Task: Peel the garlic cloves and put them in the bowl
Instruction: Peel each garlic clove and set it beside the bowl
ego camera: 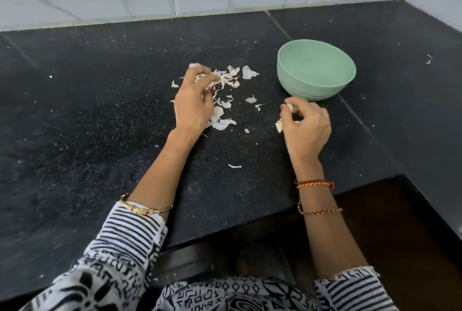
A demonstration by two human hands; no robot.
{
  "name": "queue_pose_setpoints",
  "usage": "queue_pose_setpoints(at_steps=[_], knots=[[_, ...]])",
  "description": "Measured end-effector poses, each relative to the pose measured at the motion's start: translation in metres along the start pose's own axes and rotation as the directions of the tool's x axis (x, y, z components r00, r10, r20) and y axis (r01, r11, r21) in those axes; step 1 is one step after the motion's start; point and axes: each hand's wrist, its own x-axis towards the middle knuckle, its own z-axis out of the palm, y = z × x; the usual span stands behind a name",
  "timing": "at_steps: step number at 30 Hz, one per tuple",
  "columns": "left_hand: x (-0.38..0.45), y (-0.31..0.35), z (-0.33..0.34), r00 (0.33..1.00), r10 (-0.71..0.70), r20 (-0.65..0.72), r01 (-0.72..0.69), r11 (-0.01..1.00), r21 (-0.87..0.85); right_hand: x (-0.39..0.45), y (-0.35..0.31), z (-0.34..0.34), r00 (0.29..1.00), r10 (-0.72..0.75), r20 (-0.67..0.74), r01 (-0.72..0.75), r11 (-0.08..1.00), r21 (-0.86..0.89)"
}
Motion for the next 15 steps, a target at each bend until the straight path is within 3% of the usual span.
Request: queue_pose_setpoints(at_steps=[3, 10, 15], knots=[[0.0, 0.0, 0.0, 0.999, -0.026, 0.022, 0.026, 0.999, 0.023, -0.004, 0.002, -0.011, 0.998, 0.057, 0.021, -0.056, 0.998, -0.034], [-0.001, 0.0, -0.002, 0.99, -0.131, 0.059, 0.13, 0.991, 0.019, -0.008, 0.006, -0.019, 0.955, 0.177, 0.239, -0.159, 0.983, -0.094], [-0.001, 0.002, -0.002, 0.984, -0.176, 0.007, 0.176, 0.984, 0.009, -0.009, 0.005, -0.019, 0.962, 0.17, 0.212, -0.167, 0.985, -0.031]])
